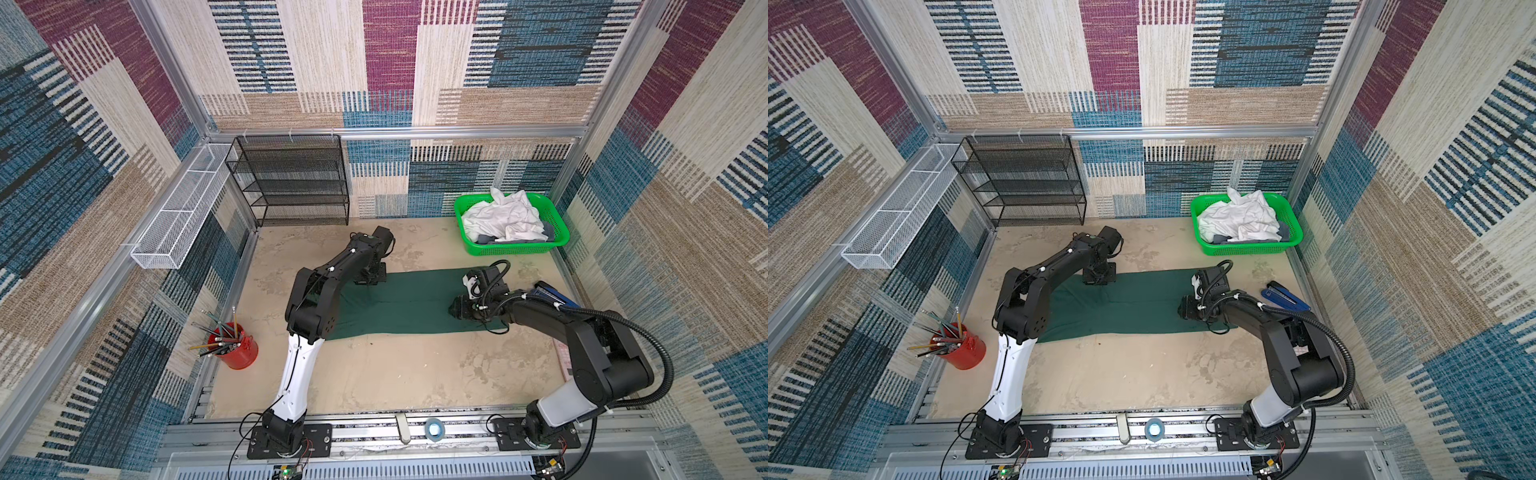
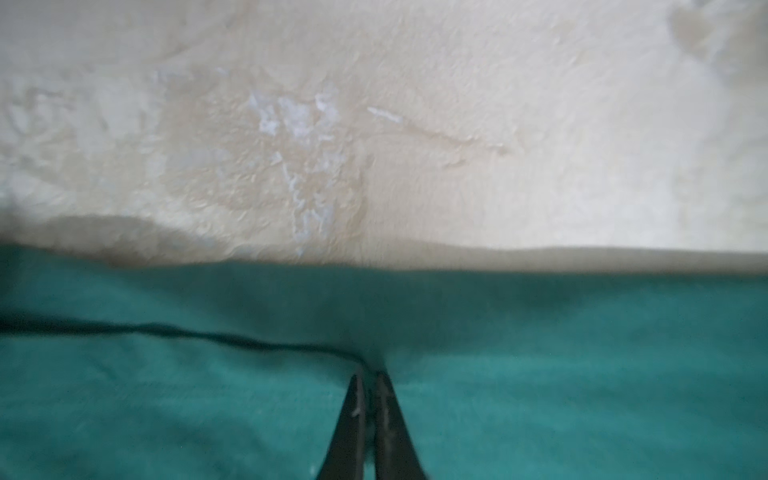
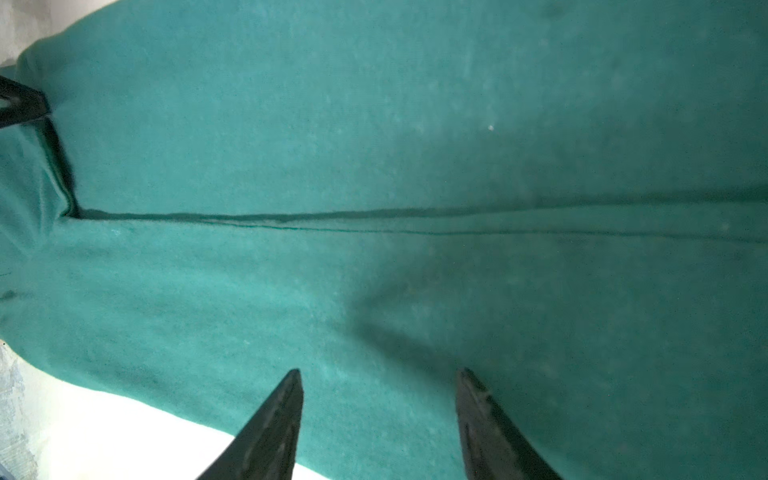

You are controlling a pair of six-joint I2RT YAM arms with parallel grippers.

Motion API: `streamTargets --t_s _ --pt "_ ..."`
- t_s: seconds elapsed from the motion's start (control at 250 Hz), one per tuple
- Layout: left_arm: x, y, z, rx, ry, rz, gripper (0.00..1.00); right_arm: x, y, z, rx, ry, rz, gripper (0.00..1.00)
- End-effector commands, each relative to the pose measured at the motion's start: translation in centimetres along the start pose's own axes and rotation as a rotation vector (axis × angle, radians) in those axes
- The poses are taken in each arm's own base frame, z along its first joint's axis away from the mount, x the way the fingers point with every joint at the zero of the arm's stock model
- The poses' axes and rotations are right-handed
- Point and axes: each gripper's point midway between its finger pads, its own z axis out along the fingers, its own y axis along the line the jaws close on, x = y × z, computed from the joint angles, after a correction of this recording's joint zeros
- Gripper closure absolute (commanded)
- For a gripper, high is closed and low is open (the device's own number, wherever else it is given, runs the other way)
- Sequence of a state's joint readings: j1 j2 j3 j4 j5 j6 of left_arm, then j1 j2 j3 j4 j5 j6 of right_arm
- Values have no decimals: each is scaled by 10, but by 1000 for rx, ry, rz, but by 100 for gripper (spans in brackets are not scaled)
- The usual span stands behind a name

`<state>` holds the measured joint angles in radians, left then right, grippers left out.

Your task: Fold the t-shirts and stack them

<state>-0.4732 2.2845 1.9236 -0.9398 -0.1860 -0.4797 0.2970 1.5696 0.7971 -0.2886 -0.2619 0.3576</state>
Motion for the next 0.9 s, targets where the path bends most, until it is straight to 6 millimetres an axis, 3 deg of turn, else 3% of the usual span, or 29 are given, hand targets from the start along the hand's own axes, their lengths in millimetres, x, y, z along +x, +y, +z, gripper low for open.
streamTargets --t_s 0.0,0.164,0.32,0.468,0.544,0.608,0.808,0.896 --pt "-7 -3 -13 0 -59 45 93 -3 4 0 -21 -14 -9 40" --pt "-10 -15 -13 32 -74 128 93 -2 4 1 -23 -9 -6 40" --pt "-7 -17 -11 33 -47 149 77 -2 4 -1 -18 -14 -6 40" --pt "-7 -19 -48 132 -147 125 71 -12 1 -7 19 -43 -8 39" --pt "3 -8 -64 158 -200 79 66 -21 3 -10 27 -64 -15 40" --pt "17 6 -67 151 -211 39 65 -27 5 -9 27 -70 -22 40" --pt "72 58 -42 34 -94 -56 62 -38 2 7 44 -65 -32 40" --pt "95 76 -28 27 -46 -128 62 -34 -5 20 65 -38 -29 40"
